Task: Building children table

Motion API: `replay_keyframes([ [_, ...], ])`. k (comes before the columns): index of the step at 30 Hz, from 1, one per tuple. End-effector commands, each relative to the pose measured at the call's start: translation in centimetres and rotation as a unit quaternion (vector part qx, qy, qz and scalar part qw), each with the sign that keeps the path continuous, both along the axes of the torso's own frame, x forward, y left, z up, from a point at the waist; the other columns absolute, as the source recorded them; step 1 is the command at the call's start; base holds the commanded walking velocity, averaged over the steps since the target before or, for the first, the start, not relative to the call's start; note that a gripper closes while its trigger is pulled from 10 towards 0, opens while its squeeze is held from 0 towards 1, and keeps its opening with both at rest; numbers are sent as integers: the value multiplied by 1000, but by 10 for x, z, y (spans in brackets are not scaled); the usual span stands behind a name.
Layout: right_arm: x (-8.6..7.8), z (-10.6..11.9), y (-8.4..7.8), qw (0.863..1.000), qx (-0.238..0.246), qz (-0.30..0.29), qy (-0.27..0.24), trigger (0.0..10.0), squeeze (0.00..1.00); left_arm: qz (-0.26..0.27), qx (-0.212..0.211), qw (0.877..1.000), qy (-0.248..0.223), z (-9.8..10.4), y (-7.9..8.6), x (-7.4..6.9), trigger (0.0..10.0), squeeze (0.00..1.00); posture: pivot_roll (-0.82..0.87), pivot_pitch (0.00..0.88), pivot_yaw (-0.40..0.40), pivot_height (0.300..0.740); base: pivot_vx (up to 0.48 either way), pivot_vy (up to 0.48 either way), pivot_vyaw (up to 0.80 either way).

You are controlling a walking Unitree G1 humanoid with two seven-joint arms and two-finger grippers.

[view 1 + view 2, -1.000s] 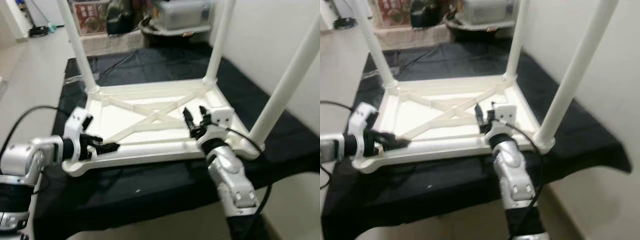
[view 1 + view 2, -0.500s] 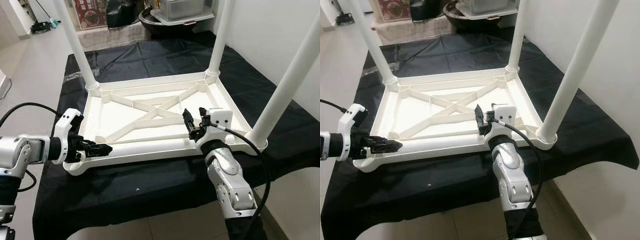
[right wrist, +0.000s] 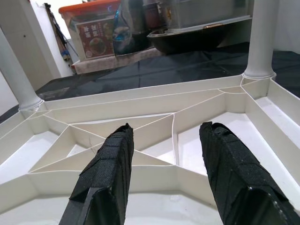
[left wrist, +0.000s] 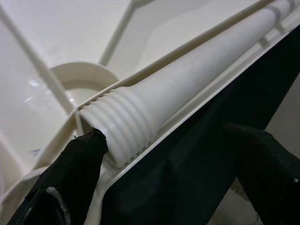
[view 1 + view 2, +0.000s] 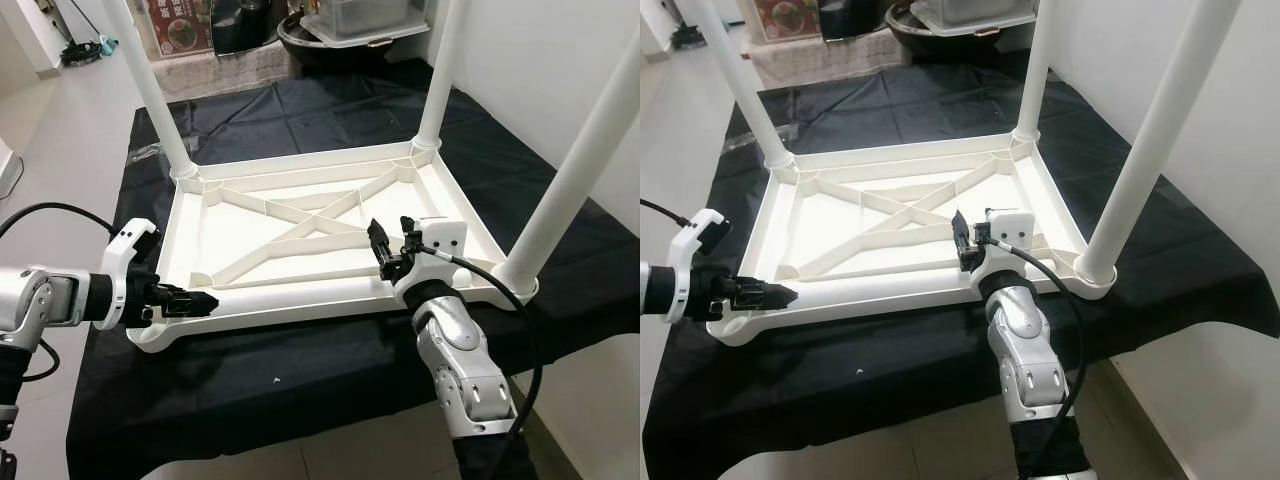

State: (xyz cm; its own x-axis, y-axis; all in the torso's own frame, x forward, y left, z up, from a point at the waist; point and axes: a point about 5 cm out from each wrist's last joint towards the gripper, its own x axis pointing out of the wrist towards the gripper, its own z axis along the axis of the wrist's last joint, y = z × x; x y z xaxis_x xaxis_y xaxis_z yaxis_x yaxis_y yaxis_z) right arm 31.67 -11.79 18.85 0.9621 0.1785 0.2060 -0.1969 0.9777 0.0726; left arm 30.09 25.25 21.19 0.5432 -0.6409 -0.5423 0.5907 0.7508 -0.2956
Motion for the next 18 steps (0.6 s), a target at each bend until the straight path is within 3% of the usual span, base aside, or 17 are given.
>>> replay_keyframes([
  [1, -2, -3, 1, 1000, -4, 4, 5, 10000, 0, 15, 11, 1000, 5, 3, 8, -3, 10000, 0, 170, 159, 23, 740, 0, 0, 0],
  [8, -1, -3, 1, 1000, -5, 4, 5, 10000, 0, 16, 7, 1000, 14, -1, 9, -5, 10000, 0, 164, 150, 19, 740, 0, 0, 0],
  [18, 0, 0, -3, 1000, -10, 2, 1, 10000, 0, 6, -5, 999, 49, -28, -1, -12, 10000, 0, 148, 155, 15, 740, 0, 0, 0],
])
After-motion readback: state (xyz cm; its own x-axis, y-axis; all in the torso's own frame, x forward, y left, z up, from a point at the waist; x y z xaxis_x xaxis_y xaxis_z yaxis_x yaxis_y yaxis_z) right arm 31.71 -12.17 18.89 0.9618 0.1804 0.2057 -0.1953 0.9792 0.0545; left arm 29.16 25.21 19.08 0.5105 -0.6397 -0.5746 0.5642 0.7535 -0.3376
